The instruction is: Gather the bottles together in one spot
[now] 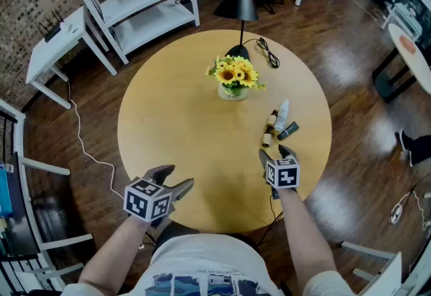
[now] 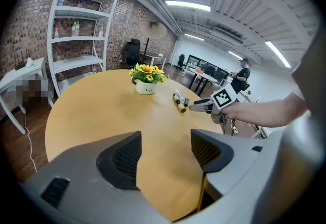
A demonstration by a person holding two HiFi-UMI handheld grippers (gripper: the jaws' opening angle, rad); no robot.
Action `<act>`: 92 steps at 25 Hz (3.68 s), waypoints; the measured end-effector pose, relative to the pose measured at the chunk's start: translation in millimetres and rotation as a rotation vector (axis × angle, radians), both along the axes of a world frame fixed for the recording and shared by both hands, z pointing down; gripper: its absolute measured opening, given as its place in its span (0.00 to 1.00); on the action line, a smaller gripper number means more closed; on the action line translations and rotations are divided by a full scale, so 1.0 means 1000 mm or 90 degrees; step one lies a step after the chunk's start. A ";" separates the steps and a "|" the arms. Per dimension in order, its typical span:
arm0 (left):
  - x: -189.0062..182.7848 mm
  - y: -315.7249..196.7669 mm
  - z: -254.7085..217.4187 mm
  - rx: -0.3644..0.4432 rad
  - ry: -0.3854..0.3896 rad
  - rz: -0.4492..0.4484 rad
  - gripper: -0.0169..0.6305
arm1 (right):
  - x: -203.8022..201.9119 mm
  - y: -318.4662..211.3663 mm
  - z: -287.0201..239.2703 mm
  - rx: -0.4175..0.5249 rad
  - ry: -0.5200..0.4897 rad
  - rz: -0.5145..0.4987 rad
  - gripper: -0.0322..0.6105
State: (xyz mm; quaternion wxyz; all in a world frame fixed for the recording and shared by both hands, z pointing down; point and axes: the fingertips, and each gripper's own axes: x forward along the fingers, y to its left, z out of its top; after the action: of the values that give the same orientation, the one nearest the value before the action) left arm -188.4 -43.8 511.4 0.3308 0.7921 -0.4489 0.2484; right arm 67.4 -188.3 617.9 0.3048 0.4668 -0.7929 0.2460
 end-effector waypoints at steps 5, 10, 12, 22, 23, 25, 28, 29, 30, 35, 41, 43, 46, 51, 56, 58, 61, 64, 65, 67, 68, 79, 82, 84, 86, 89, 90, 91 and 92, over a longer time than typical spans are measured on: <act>-0.006 -0.022 0.015 -0.006 0.006 0.009 0.50 | -0.002 -0.052 0.045 -0.029 0.047 0.041 0.45; -0.013 -0.028 0.026 -0.026 0.009 0.028 0.50 | 0.000 -0.063 0.065 -0.051 0.094 0.068 0.31; -0.014 -0.030 0.028 -0.029 0.011 0.031 0.50 | 0.003 -0.063 0.066 -0.044 0.104 0.071 0.26; 0.022 -0.059 0.015 -0.001 0.036 0.079 0.50 | 0.002 -0.039 0.029 0.011 0.021 0.031 0.26; 0.030 -0.062 0.014 -0.003 0.042 0.088 0.50 | 0.001 -0.034 0.023 0.009 -0.010 0.034 0.26; 0.047 -0.065 0.013 -0.007 0.056 0.105 0.50 | -0.002 -0.020 0.009 0.006 -0.085 0.041 0.26; 0.073 -0.071 0.008 -0.006 0.092 0.126 0.50 | -0.011 0.004 -0.024 0.000 -0.256 0.042 0.26; 0.082 -0.073 0.005 -0.010 0.114 0.130 0.50 | -0.015 0.013 -0.038 -0.001 -0.313 0.036 0.26; 0.091 -0.075 0.002 -0.016 0.144 0.133 0.50 | -0.018 0.022 -0.052 -0.001 -0.368 0.027 0.26; 0.135 -0.087 -0.032 -0.069 0.358 0.125 0.50 | -0.028 0.068 -0.119 -0.005 -0.603 -0.052 0.26; 0.178 -0.087 -0.072 -0.103 0.493 0.166 0.36 | -0.029 0.097 -0.151 -0.005 -0.708 -0.121 0.26; 0.189 -0.078 -0.073 -0.121 0.502 0.170 0.36 | -0.026 0.103 -0.157 -0.006 -0.730 -0.129 0.26; 0.198 -0.070 -0.073 -0.138 0.522 0.156 0.32 | -0.022 0.109 -0.161 -0.014 -0.763 -0.129 0.26; 0.203 -0.069 -0.069 -0.135 0.512 0.126 0.15 | -0.026 0.117 -0.159 -0.038 -0.800 -0.150 0.26; 0.203 -0.069 -0.071 -0.116 0.479 0.118 0.15 | -0.028 0.118 -0.156 -0.034 -0.788 -0.149 0.26; 0.200 -0.072 -0.073 -0.083 0.445 0.118 0.14 | -0.028 0.115 -0.149 -0.019 -0.729 -0.142 0.27; 0.183 -0.087 -0.074 -0.024 0.393 0.094 0.14 | -0.025 0.106 -0.131 0.010 -0.588 -0.126 0.33; 0.154 -0.109 -0.067 0.038 0.308 0.051 0.14 | -0.011 0.097 -0.121 0.058 -0.433 -0.096 0.37; 0.142 -0.117 -0.063 0.061 0.270 0.038 0.14 | -0.007 0.096 -0.122 0.079 -0.389 -0.091 0.38; 0.118 -0.132 -0.054 0.107 0.189 0.011 0.14 | -0.002 0.096 -0.124 0.116 -0.309 -0.093 0.41; 0.106 -0.140 -0.049 0.126 0.151 -0.003 0.14 | -0.001 0.097 -0.123 0.128 -0.275 -0.097 0.47; 0.040 -0.238 0.025 0.237 -0.004 -0.073 0.14 | 0.004 0.115 -0.091 0.078 -0.162 -0.062 0.57; 0.036 -0.260 0.050 0.255 -0.027 -0.058 0.14 | 0.008 0.115 -0.081 0.060 -0.149 -0.041 0.57; 0.031 -0.270 0.065 0.255 -0.038 -0.063 0.14 | 0.009 0.113 -0.076 0.052 -0.148 -0.026 0.57; 0.025 -0.277 0.078 0.252 -0.049 -0.071 0.14 | 0.008 0.110 -0.075 0.047 -0.152 -0.015 0.57; 0.020 -0.282 0.089 0.251 -0.057 -0.079 0.14 | 0.003 0.107 -0.075 0.045 -0.157 -0.013 0.56; 0.019 -0.283 0.092 0.253 -0.061 -0.080 0.14 | 0.001 0.108 -0.074 0.044 -0.160 -0.014 0.56; 0.019 -0.284 0.095 0.256 -0.066 -0.078 0.14 | 0.000 0.109 -0.073 0.042 -0.163 -0.015 0.56; 0.019 -0.284 0.098 0.259 -0.072 -0.075 0.14 | -0.001 0.110 -0.071 0.038 -0.165 -0.015 0.56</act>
State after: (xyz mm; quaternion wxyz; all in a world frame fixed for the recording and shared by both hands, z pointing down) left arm -169.4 -328.1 609.4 0.1526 0.7999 -0.5527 0.1769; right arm 66.8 -78.3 547.2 0.1887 0.4308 -0.8380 0.2766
